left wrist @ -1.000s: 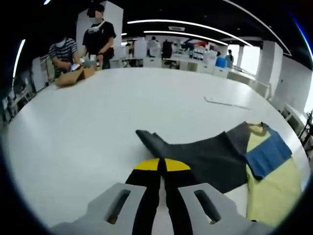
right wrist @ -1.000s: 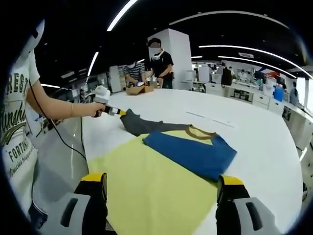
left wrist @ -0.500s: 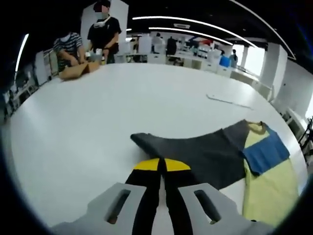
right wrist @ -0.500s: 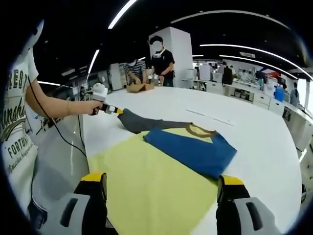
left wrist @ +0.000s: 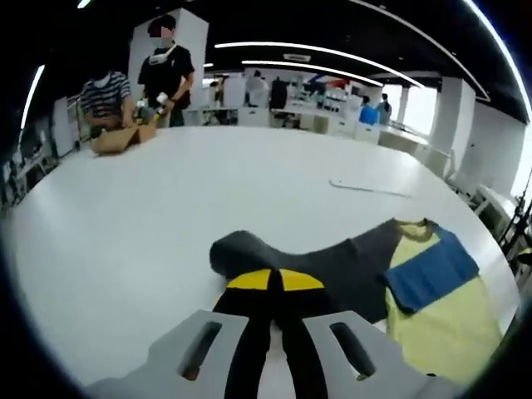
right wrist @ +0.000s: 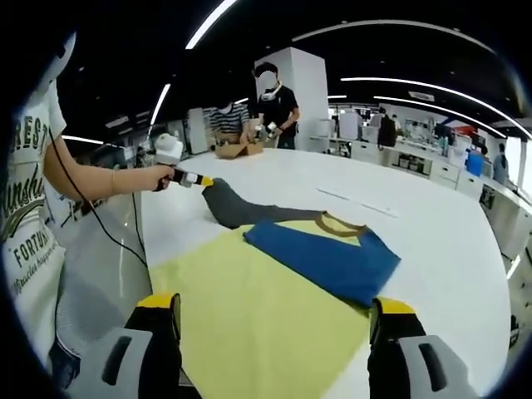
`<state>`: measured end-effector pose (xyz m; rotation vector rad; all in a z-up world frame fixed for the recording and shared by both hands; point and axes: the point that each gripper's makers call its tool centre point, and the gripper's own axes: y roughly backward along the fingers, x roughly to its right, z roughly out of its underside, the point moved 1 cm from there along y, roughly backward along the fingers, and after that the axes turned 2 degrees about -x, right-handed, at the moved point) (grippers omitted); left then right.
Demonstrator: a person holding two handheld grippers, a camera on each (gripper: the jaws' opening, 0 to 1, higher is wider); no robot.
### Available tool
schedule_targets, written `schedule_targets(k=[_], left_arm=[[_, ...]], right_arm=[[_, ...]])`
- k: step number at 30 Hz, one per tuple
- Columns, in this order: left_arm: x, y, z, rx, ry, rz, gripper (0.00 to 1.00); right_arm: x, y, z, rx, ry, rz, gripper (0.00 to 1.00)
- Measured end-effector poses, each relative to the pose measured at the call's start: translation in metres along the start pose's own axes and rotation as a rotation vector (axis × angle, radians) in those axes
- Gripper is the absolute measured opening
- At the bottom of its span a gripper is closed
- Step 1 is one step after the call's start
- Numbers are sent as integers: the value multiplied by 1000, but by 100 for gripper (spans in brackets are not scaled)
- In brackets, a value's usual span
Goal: Fold the garment on the visible template until the final outline fits inside the template.
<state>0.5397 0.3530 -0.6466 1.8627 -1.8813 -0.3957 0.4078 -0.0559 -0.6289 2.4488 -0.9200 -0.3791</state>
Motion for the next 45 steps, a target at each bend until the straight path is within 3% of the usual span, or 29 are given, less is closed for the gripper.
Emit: schedule_targets(k=[6, 9, 28, 45], left_arm=[[19, -1, -8, 3, -32, 38, 0], [35, -3, -14, 24, -9, 103, 0], [103, -19, -34, 42, -20, 246, 0], [183, -36, -44, 60, -2, 386, 0]], right_arm=[[-1, -1, 0, 0, 1, -2, 93], [-1, -1, 0, 0, 1, -1, 93], [0, -1, 4, -8, 4, 7, 93], [3, 4, 10, -11, -17, 28, 92]])
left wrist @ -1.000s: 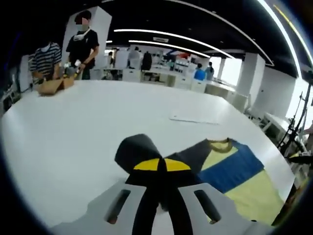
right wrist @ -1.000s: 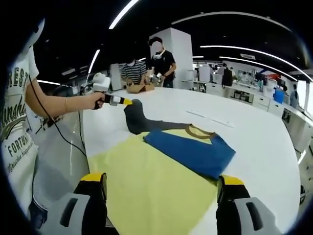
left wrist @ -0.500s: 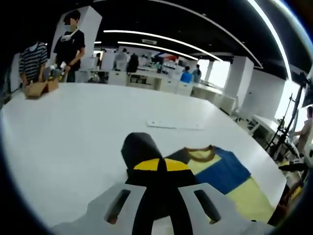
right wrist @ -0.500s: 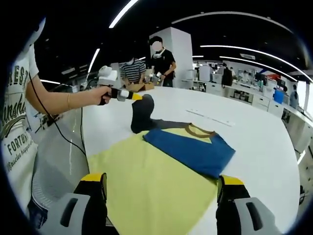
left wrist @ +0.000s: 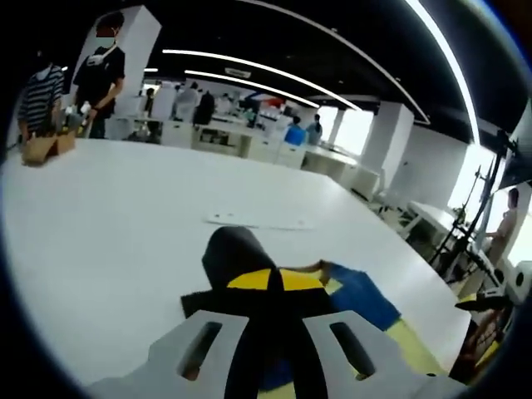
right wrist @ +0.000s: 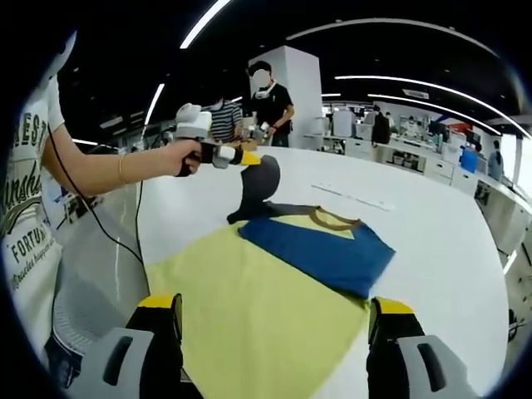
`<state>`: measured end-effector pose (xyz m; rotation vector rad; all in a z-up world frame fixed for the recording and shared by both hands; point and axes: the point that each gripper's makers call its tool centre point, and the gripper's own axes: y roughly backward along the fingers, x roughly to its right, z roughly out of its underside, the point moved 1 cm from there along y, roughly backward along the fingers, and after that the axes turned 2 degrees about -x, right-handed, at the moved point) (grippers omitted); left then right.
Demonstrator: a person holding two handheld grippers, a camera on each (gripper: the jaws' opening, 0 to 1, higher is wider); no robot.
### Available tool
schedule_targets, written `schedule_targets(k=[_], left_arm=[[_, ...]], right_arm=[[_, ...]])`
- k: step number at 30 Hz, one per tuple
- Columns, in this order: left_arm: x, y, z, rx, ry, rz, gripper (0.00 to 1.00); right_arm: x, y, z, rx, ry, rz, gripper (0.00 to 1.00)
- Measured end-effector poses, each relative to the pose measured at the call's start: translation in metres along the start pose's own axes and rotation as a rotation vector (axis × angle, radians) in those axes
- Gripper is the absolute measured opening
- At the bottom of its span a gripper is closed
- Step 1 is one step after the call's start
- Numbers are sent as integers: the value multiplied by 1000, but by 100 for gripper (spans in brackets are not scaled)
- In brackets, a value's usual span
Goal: Fold the garment on the visible template until the final outline fits inside the template.
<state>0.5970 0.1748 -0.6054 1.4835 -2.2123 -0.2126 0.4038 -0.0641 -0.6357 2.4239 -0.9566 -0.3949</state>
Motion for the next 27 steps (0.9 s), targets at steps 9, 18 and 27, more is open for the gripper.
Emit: schedule_targets(k=[9, 18, 27], left_arm=[[29, -25, 17, -40, 4, 70, 0], [48, -43, 37, -76, 41, 86, 0], [68, -61, 56, -121, 25, 132, 0]], right_arm=[[5, 3, 5, -6, -14, 13, 92], [9, 7, 10, -16, -26, 28, 92], [10, 9, 14, -24, -33, 35, 91]])
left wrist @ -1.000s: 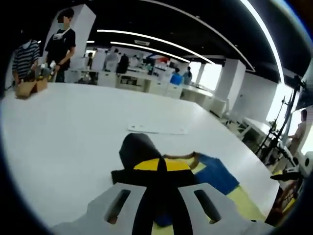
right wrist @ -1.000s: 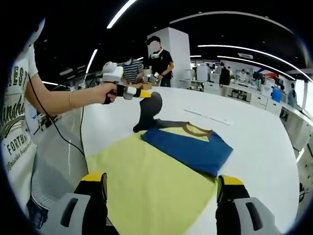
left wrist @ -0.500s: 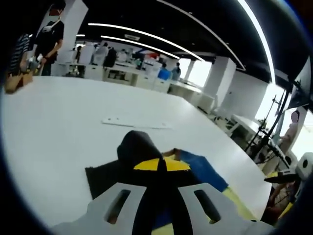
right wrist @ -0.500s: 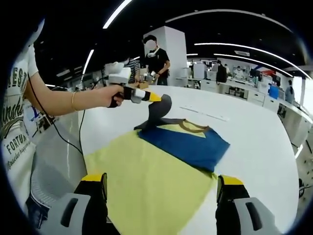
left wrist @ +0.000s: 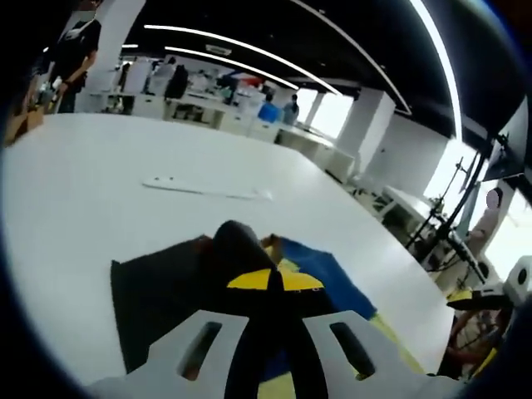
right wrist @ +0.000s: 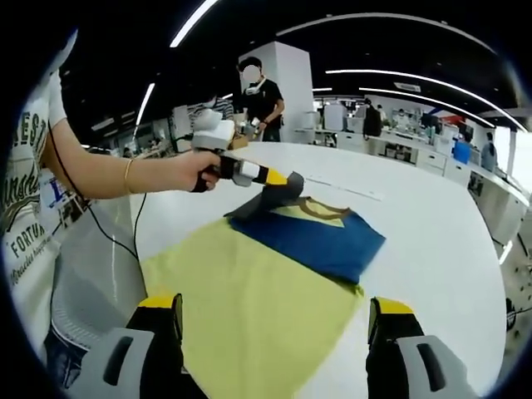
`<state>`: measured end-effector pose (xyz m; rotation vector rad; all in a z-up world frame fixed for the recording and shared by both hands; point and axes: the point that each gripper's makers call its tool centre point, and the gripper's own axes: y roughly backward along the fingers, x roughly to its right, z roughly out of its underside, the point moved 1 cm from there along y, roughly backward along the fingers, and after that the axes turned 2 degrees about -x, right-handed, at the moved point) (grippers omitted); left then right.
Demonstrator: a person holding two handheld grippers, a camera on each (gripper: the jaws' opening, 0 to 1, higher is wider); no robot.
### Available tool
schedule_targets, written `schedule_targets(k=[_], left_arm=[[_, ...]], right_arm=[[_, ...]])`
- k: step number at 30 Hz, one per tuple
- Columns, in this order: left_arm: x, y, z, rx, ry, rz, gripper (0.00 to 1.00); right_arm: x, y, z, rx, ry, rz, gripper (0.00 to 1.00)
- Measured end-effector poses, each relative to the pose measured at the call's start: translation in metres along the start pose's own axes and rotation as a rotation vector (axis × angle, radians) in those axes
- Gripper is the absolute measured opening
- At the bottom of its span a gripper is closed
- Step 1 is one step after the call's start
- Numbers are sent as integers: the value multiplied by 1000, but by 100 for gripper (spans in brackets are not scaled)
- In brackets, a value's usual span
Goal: Fold the garment on the visible template until the final outline fits inside the template.
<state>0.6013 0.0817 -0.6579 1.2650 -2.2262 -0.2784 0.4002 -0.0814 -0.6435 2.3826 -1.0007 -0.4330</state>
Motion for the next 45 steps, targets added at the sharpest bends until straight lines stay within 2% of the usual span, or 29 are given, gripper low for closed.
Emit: schedule_targets(k=[8, 16, 22, 25, 27, 31, 35, 39, 42, 45], left_arm=[[7, -14, 22, -60, -42, 6, 0], [22, -23, 32, -82, -74, 36, 0], [24, -29, 40, -104, -113, 44, 0], [27, -34, 50, -135, -146, 60, 0], [31, -36, 57, -159, -137, 94, 1], [35, -34, 58, -147, -186, 105, 15], [28, -32, 50, -118, -247, 73, 25], [13, -29, 40, -81, -290, 7, 50], [3, -25, 38, -65, -296, -29, 64], [-6, -22, 40, -69, -301, -48, 73]], right_arm=[[0, 0, 2, -1, -11, 1, 91], [2, -1, 6, -5, -21, 6, 91], [3, 0, 7, -4, -28, 10, 91], [3, 0, 7, -3, -31, 12, 91], [3, -1, 7, 0, -32, 12, 91], [2, -1, 6, 5, -34, 11, 91], [3, -1, 7, 3, -34, 12, 91], [2, -1, 7, 6, -34, 9, 92], [2, -1, 5, 10, -33, 6, 92], [-1, -2, 4, 18, -39, -4, 92]])
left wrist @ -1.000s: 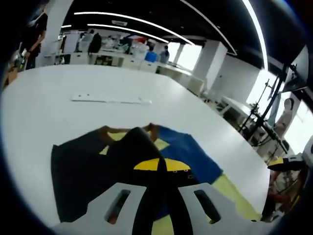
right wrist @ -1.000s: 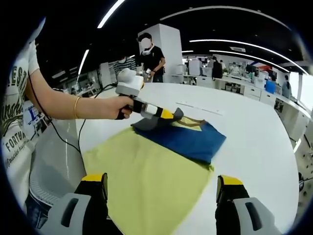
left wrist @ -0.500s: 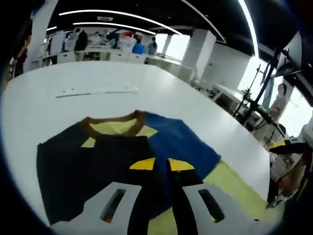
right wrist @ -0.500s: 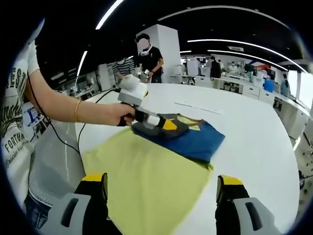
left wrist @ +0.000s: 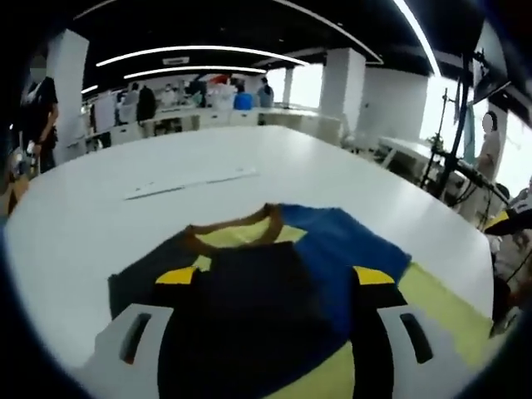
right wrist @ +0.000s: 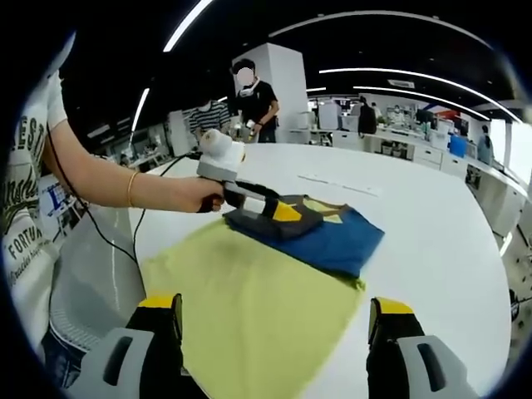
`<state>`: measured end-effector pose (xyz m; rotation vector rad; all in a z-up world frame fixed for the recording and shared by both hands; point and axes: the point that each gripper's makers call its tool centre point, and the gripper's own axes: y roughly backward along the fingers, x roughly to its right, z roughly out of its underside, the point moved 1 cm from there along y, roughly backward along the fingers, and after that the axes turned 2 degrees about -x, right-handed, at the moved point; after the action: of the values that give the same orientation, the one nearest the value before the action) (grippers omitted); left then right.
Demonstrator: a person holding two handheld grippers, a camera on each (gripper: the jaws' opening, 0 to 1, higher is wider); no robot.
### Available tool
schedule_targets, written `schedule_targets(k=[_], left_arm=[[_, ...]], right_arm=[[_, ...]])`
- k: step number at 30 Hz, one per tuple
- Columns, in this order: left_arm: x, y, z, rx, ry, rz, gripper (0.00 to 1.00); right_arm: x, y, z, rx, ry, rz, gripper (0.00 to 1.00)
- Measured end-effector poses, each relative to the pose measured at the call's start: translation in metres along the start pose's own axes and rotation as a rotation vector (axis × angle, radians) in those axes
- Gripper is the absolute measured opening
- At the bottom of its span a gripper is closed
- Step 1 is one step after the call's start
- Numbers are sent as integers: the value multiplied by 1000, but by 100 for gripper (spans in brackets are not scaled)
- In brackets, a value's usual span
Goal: Fold the garment on the visible template until the final outline fits inside the template.
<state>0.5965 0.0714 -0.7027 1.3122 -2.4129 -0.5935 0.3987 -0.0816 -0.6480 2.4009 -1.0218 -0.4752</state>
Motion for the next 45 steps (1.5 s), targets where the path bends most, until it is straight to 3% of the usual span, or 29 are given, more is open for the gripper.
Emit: schedule_targets(k=[5, 14, 17, 22, 26, 29, 40, 45], left_arm=[[-10, 1, 11, -28, -18, -33, 82], [-19, -6, 19, -49, 0, -34, 79], [-23, -7, 20, -57, -58, -50, 76], [-26, -10, 27, -76, -43, -41, 65], [-24, -9, 34, -88, 12, -16, 44], [-27, -7, 36, -86, -4, -37, 34], [-45, -6, 37, -119, 39, -69, 8], [-41, -6, 34, -120, 77, -51, 0]], right_arm=[[-4, 0, 1, 4, 4, -11, 94], [-6, 2, -3, 25, 4, -21, 99], [-6, 2, -2, 28, 0, -21, 99], [-7, 3, -1, 33, -4, -20, 99], [-7, 4, 0, 31, -5, -22, 99], [-6, 4, 1, 29, -5, -16, 99], [-5, 6, 3, 21, -17, -11, 99], [-5, 5, 3, 23, -21, -10, 97]])
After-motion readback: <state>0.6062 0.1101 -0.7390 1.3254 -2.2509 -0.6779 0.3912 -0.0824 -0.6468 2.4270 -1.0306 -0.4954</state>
